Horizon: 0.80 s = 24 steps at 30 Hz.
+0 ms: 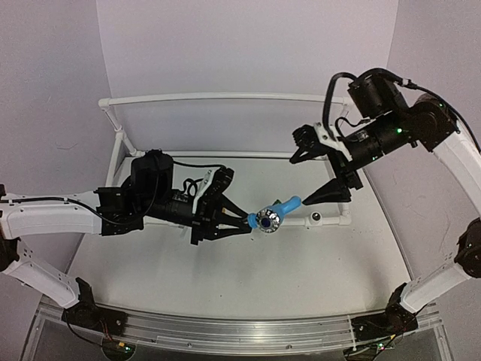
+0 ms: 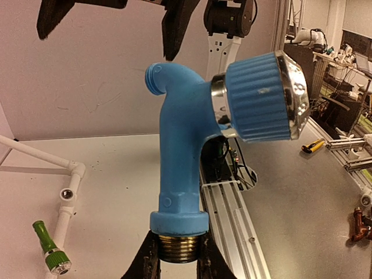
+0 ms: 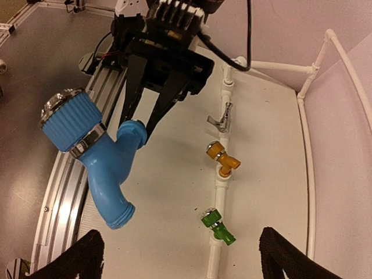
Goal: Install the water faucets
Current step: Pass from the left arm to the right
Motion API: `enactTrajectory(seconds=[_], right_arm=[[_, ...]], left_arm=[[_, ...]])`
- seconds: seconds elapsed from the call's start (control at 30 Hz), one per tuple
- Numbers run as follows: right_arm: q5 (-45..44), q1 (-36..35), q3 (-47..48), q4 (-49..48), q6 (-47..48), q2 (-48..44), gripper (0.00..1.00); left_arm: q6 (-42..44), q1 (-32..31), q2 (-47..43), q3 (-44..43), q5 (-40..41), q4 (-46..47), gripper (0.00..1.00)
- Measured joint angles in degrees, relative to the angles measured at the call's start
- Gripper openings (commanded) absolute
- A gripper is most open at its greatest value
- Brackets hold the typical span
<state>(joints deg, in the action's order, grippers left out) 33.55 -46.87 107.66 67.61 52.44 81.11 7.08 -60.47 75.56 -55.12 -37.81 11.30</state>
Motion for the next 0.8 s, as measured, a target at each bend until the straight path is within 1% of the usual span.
enactTrajectory(seconds=[0.13,0.3,0.47,0.63,0.8], right_arm=[[-2.6,-5.1,-0.8,0.5,-0.5,1.5,0.73],[-5.4,-10.3,-1.7,-0.2,-1.0,1.4,0.58],[-9.5,-13.2,-4.1,-3.7,-1.9,0.8,0.42],[-12.1,-14.7,-4.9,-5.9,-2.3,0.8,0.3],[-13.5,-15.7,-5.1,-7.6,-2.4,0.8,0.26]], left_arm=[[-2.6,1.3,0.5,0.0,-2.6,2.0,0.0],[-6.6,3.4,0.6,0.0,-5.5,6.0,0.0],[-9.4,3.6,1.7,0.0,-8.1,8.8,0.0],[-11.9,3.6,3.5,0.0,-10.4,12.2,0.0],[-13.2,3.7,4.3,0.0,-12.1,14.0,0.0]])
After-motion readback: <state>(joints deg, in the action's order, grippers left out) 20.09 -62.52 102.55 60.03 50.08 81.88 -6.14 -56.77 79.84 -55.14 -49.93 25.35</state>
